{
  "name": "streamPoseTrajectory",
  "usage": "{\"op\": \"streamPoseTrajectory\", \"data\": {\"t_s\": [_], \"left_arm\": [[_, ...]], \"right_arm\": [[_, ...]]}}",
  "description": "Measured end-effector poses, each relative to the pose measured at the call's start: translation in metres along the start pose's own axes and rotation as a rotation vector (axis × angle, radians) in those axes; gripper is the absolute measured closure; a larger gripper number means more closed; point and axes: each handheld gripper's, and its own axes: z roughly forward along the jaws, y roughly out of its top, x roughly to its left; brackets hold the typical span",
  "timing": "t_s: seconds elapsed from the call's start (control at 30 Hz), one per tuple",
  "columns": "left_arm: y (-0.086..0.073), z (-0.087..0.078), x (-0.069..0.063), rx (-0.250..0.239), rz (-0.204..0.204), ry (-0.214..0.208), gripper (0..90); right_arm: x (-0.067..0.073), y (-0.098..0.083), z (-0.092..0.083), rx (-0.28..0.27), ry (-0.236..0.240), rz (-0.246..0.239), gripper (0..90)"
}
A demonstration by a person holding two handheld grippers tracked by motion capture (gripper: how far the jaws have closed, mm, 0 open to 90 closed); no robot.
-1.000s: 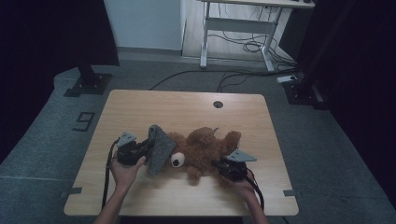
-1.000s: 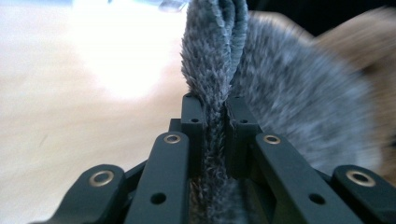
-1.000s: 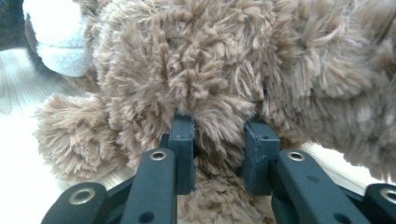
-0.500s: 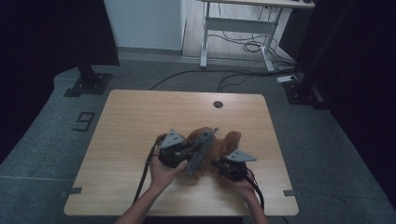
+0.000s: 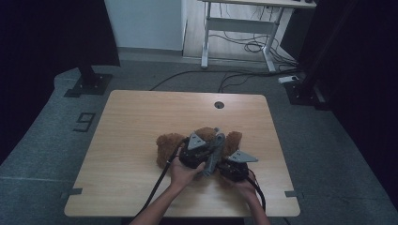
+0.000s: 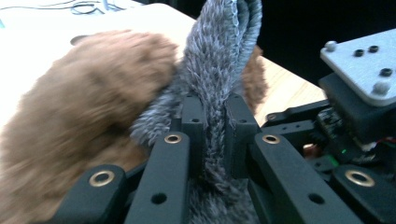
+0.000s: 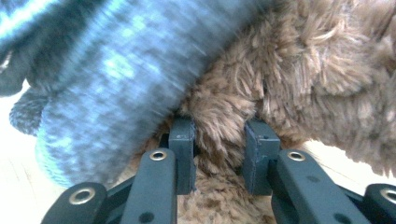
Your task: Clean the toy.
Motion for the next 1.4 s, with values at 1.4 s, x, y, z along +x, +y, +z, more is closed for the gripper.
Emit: {"op": "streamPoseTrajectory", "data": {"t_s": [1.4], "left_arm": [[-0.03, -0.106, 0.122, -0.048, -0.183, 0.218, 80.0]], "right_arm": [[-0.001, -0.001, 0.0, -0.003, -0.003, 0.01, 69.6]]}}
